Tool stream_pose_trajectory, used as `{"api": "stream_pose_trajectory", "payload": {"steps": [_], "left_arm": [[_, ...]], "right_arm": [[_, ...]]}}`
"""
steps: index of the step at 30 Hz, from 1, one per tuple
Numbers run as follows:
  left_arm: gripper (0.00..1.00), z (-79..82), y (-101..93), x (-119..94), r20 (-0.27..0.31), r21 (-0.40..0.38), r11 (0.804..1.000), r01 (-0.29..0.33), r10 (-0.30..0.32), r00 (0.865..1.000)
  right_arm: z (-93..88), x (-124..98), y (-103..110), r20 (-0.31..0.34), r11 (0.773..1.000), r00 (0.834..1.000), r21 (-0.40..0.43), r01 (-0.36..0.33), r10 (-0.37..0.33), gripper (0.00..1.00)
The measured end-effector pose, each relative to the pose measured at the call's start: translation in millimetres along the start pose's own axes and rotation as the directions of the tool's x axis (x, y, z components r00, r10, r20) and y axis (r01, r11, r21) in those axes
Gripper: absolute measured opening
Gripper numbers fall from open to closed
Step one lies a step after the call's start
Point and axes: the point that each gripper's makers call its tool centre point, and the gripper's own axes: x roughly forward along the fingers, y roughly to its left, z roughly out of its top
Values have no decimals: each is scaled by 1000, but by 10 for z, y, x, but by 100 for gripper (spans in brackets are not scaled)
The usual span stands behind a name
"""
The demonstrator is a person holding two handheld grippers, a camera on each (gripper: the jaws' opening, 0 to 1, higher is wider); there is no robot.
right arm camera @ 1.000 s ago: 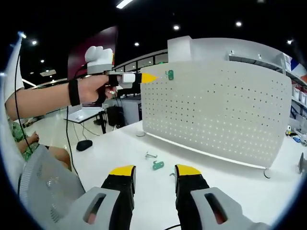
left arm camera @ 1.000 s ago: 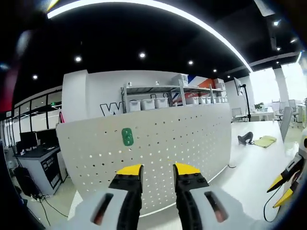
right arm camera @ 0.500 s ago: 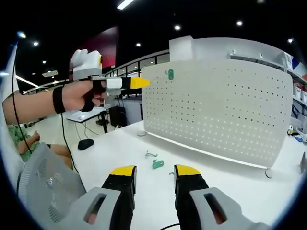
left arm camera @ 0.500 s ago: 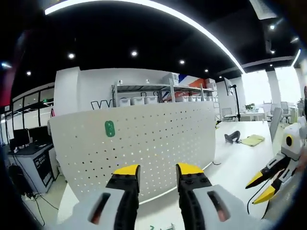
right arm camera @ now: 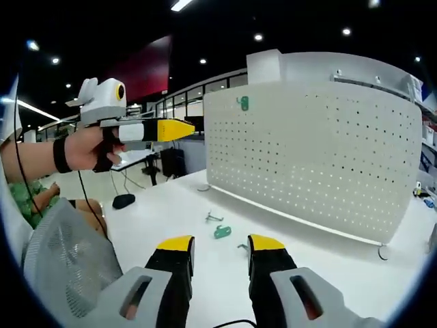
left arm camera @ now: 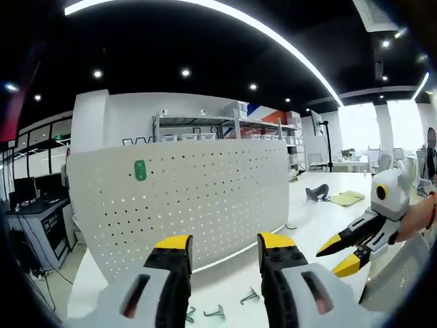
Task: Insert the hook assembly into the mounting plate slot until the hook locks in place.
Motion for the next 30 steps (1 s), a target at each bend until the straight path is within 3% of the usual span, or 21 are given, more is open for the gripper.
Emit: {"api": "stream_pose_trajectory", "payload": {"steps": [16, 30], "left_arm": [[47, -202, -223, -251, -31, -21, 1000, -17, 17, 999], [49, -360, -423, -431, -68, -25, 998, -53, 51, 996]], "right_arm": [[-46, 61, -178, -13, 1000, 999, 2, -30, 30, 31], [-256, 226, -233, -65, 998, 996, 12, -63, 64, 31]]}}
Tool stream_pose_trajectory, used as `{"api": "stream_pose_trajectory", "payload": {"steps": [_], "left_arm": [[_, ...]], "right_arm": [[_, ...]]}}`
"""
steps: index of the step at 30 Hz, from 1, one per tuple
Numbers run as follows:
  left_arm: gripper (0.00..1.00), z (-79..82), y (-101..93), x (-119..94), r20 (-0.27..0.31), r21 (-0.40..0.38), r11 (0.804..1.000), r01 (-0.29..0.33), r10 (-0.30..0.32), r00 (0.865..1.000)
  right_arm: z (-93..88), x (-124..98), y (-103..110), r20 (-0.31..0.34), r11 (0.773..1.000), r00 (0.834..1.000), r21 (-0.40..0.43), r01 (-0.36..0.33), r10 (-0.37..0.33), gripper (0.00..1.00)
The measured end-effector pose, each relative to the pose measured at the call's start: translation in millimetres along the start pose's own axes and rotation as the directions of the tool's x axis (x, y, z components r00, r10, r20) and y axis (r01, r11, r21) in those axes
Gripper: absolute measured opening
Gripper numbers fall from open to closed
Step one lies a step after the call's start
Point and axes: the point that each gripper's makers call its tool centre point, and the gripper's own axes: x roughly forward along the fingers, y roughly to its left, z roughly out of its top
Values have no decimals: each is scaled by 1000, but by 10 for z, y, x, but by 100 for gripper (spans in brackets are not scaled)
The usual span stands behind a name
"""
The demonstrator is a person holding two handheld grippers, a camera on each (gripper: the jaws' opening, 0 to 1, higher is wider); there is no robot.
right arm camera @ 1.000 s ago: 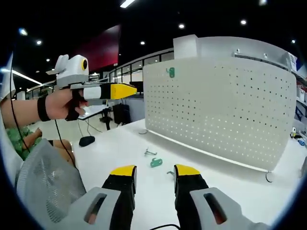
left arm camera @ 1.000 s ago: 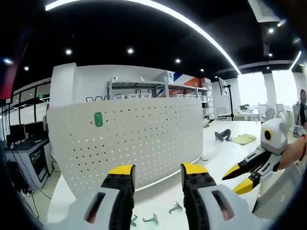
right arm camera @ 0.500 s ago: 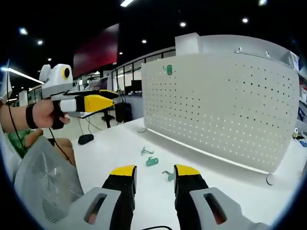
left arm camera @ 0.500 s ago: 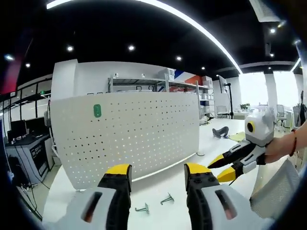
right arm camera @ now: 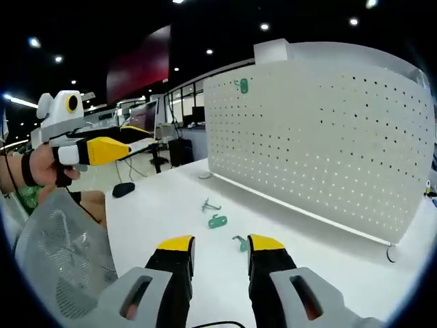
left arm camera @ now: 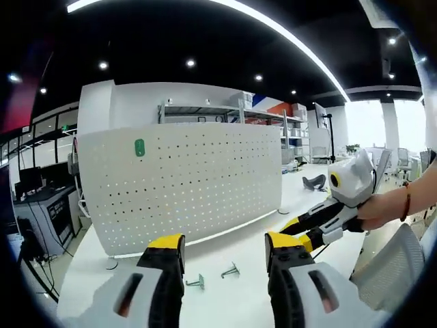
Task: Insert the hook assembly into the mounting plate slot until the hook locks in place.
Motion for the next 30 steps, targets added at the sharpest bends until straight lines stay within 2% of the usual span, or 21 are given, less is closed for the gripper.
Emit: {"api": "stream_pose_trajectory", "payload": {"steps": [5, 13, 21, 30], "left_arm": [[49, -21, -63, -42, -1, -13, 1000, -16, 16, 1000], [49, -59, -159, -106, -15, -23, 999, -26, 25, 1000], [50, -106, -181, -199, -31, -16, 999, -41, 41, 999], [50, -135, -151, -242, -42, -13, 999, -51, 50, 998]], "right_arm": [[-57, 53, -64, -2, 999, 1000, 42, 1, -1, 31], [-187, 190, -139, -43, 997, 999, 68, 22, -19, 31], [-314, 331, -88, -81, 998, 997, 68, 10, -5, 31], [-419, 450, -119, -111, 996, 993, 80, 36, -27, 30]]}}
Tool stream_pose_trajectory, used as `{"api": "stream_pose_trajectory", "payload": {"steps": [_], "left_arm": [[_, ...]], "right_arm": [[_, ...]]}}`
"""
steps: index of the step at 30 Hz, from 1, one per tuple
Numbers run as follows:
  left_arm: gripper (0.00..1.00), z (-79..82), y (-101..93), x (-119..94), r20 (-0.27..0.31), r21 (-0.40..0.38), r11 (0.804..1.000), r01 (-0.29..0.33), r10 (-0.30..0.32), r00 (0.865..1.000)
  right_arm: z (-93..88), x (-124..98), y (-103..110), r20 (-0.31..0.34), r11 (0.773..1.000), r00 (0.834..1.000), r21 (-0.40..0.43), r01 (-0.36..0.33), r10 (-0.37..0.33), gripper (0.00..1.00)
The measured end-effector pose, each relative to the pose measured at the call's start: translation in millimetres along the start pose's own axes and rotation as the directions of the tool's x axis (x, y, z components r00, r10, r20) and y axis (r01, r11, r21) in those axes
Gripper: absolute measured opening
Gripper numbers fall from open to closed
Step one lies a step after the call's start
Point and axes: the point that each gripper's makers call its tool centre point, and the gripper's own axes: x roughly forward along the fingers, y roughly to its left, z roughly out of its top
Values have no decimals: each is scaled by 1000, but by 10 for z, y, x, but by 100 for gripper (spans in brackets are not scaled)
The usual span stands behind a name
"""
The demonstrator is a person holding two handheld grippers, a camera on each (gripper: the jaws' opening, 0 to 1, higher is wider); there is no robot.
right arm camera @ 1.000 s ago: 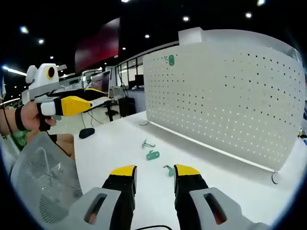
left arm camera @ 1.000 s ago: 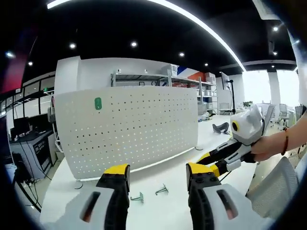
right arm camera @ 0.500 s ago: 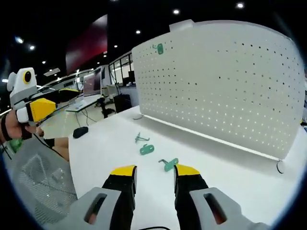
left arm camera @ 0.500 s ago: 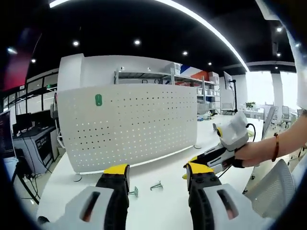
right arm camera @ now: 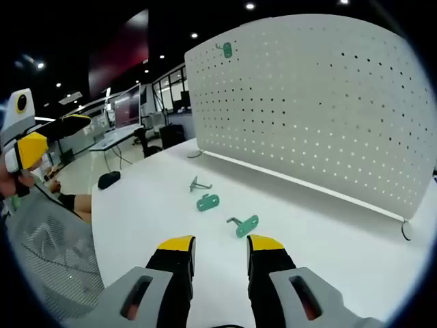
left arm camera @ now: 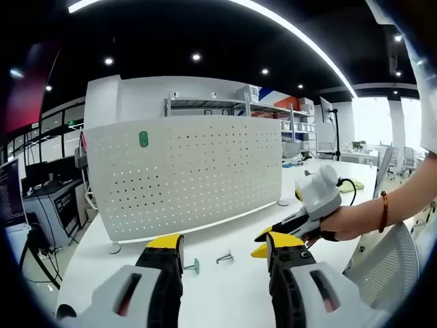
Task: Insert the hook assembly into the mounting plate slot until the hook locks in place.
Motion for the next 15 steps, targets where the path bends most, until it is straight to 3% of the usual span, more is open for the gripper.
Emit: {"api": "stream_pose_trajectory", "payload": {"steps": [15], "left_arm": [[50, -101, 54, -48, -41, -2, 1000, -10, 9, 999]], "right_arm": [[-117, 303, -116, -62, 999, 997, 21, 40, -38, 26]]}}
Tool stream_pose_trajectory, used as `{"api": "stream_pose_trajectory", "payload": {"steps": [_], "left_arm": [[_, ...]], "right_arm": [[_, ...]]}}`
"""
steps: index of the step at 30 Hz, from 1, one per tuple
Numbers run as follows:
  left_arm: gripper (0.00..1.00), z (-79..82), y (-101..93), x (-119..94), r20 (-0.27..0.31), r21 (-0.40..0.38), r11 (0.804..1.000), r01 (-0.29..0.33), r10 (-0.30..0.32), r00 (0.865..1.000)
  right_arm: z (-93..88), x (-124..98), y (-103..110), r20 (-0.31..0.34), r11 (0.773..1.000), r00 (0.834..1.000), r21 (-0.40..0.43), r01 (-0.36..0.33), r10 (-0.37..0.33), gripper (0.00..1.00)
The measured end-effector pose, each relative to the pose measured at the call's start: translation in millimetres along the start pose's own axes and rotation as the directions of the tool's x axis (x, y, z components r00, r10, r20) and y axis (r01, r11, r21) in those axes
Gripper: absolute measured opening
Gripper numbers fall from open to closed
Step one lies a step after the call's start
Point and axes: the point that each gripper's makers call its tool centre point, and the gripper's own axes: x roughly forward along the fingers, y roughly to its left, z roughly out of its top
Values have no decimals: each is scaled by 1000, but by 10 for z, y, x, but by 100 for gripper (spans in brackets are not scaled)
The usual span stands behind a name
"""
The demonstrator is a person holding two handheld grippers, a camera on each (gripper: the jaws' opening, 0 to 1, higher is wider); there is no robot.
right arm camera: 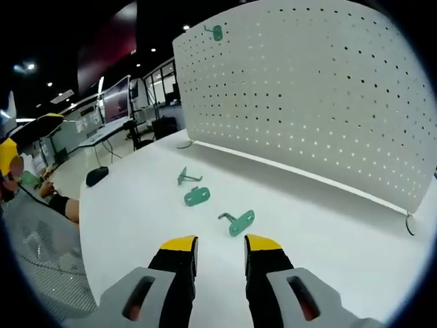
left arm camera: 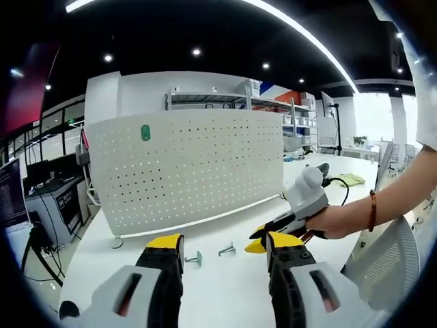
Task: Insert the hook assembly into the mounting plate slot until the hook locks in place.
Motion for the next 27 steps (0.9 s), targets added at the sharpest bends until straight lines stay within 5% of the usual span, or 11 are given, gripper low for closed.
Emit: {"api": "stream_pose_trajectory", "payload": {"steps": [17, 27], "left_arm": [[49, -6, 134, -47, 3, -16, 1000, -14, 14, 1000], [48, -27, 204, -81, 0, -12, 1000, -20, 20, 1000]], "right_arm": [[-153, 280, -81, -76, 999, 997, 32, 26, -23, 19], [-94, 427, -183, -73, 998, 996, 29, 54, -52, 18]]}}
